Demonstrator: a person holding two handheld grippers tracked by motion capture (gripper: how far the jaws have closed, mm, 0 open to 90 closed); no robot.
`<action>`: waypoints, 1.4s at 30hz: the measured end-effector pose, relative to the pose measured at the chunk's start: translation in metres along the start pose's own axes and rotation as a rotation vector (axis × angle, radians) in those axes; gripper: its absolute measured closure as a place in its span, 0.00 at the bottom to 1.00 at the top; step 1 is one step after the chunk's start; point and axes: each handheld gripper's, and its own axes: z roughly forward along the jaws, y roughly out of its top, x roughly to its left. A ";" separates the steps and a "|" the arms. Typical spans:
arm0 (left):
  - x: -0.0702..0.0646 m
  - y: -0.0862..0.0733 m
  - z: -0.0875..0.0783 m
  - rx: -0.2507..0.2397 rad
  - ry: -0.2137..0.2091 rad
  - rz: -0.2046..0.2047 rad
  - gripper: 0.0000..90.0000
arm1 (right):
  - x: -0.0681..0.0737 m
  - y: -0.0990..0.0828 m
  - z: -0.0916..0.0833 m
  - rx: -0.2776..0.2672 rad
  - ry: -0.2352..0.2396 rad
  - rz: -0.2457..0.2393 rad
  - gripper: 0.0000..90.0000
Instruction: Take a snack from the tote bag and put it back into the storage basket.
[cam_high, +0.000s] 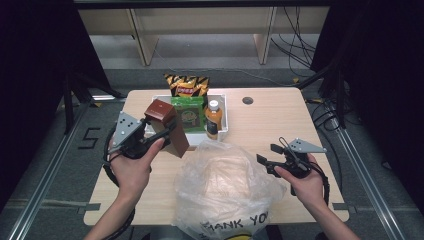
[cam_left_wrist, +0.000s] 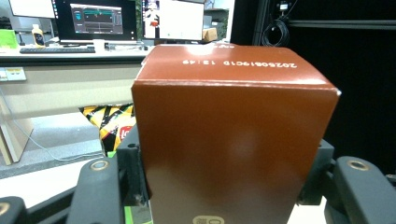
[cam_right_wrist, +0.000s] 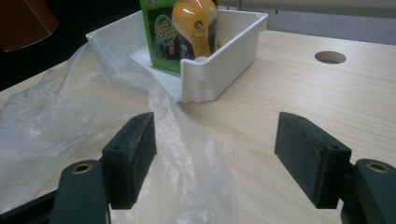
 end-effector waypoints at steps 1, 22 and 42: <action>0.001 -0.001 0.001 0.000 0.004 -0.004 0.41 | -0.002 0.000 0.000 -0.003 -0.001 -0.025 0.33; 0.022 -0.012 0.024 0.036 0.095 -0.003 0.41 | -0.001 0.001 -0.001 0.015 -0.007 -0.021 0.33; 0.038 -0.024 0.048 0.049 0.149 -0.004 0.41 | -0.002 0.001 -0.002 -0.007 0.006 -0.019 0.33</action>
